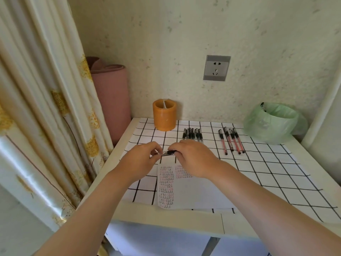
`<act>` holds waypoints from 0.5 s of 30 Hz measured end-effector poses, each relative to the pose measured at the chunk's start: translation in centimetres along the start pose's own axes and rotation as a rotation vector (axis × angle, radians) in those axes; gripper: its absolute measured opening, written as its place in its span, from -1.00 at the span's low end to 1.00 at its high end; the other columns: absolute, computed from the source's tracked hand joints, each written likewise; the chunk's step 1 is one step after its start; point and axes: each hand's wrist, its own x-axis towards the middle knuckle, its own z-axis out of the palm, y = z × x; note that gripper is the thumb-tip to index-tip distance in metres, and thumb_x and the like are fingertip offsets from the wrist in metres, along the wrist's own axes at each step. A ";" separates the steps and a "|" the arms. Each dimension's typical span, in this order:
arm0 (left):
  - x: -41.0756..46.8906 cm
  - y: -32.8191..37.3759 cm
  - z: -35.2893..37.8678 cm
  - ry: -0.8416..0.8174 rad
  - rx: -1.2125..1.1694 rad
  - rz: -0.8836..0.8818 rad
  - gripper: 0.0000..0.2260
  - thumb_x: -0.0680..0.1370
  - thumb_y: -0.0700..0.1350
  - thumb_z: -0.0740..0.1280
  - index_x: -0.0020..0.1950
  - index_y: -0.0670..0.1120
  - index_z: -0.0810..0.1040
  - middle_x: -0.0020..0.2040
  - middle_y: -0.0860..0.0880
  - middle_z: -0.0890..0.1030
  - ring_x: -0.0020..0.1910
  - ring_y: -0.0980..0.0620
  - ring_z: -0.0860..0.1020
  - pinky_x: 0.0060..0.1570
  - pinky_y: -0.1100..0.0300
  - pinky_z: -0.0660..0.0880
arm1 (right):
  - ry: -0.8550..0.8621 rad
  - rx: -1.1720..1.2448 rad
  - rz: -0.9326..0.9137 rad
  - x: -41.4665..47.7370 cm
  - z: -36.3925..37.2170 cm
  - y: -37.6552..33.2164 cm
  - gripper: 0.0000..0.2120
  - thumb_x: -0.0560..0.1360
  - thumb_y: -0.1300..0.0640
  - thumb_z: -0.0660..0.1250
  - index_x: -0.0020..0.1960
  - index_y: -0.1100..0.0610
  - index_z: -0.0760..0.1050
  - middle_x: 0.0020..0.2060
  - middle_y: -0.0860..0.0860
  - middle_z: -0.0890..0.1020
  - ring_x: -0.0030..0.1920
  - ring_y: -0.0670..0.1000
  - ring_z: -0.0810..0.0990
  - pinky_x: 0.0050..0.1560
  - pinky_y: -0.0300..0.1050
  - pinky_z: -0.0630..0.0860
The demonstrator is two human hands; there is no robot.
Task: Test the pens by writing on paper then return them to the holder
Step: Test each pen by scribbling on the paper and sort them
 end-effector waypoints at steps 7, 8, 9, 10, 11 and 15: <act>0.5 1.3 1.0 0.023 -0.178 0.034 -0.87 0.51 -0.05 0.47 -0.10 0.17 0.57 -0.24 0.16 0.63 -0.18 0.23 0.55 -0.18 0.32 0.46 | -0.084 0.126 0.040 -0.7 -0.7 1.1 -0.78 0.64 0.03 0.21 -0.01 0.07 0.60 -0.22 -0.04 0.61 -0.18 -0.01 0.54 -0.11 0.05 0.50; 0.7 1.4 1.2 0.021 -0.193 0.034 -0.87 0.50 -0.05 0.47 -0.11 0.17 0.58 -0.24 0.16 0.63 -0.19 0.22 0.55 -0.18 0.31 0.47 | -0.085 0.149 0.053 -0.8 -0.7 1.2 -0.78 0.64 0.06 0.21 -0.06 0.10 0.58 -0.25 -0.04 0.59 -0.22 -0.01 0.52 -0.13 0.06 0.50; 0.8 1.6 1.3 0.019 -0.206 0.037 -0.88 0.50 -0.04 0.48 -0.12 0.17 0.58 -0.25 0.18 0.63 -0.20 0.21 0.56 -0.19 0.31 0.48 | -0.087 0.169 0.065 -0.9 -0.6 1.3 -0.78 0.64 0.07 0.20 -0.10 0.10 0.56 -0.28 -0.04 0.56 -0.25 -0.02 0.51 -0.17 0.07 0.50; 0.9 1.8 1.5 0.012 -0.224 0.043 -0.89 0.49 -0.03 0.48 -0.12 0.17 0.59 -0.25 0.20 0.63 -0.22 0.21 0.56 -0.21 0.33 0.48 | -0.089 0.182 0.073 -1.0 -0.5 1.3 -0.77 0.63 0.05 0.19 -0.12 0.09 0.54 -0.29 -0.04 0.55 -0.26 -0.03 0.51 -0.20 0.06 0.50; 1.0 2.0 1.6 -0.003 -0.251 0.050 -0.89 0.49 -0.03 0.49 -0.13 0.16 0.60 -0.25 0.21 0.63 -0.25 0.20 0.57 -0.23 0.35 0.48 | -0.090 0.179 0.073 -1.1 -0.4 1.3 -0.76 0.63 0.02 0.18 -0.12 0.08 0.53 -0.29 -0.06 0.55 -0.26 -0.04 0.51 -0.23 0.03 0.49; 1.4 2.5 1.7 -0.054 -0.362 0.049 -0.91 0.47 -0.05 0.50 -0.11 0.11 0.62 -0.26 0.14 0.67 -0.31 0.14 0.60 -0.26 0.36 0.51 | -0.091 0.183 0.060 -1.1 -0.8 1.7 -0.79 0.65 0.03 0.18 -0.05 0.05 0.55 -0.27 -0.10 0.53 -0.22 -0.06 0.49 -0.20 -0.06 0.45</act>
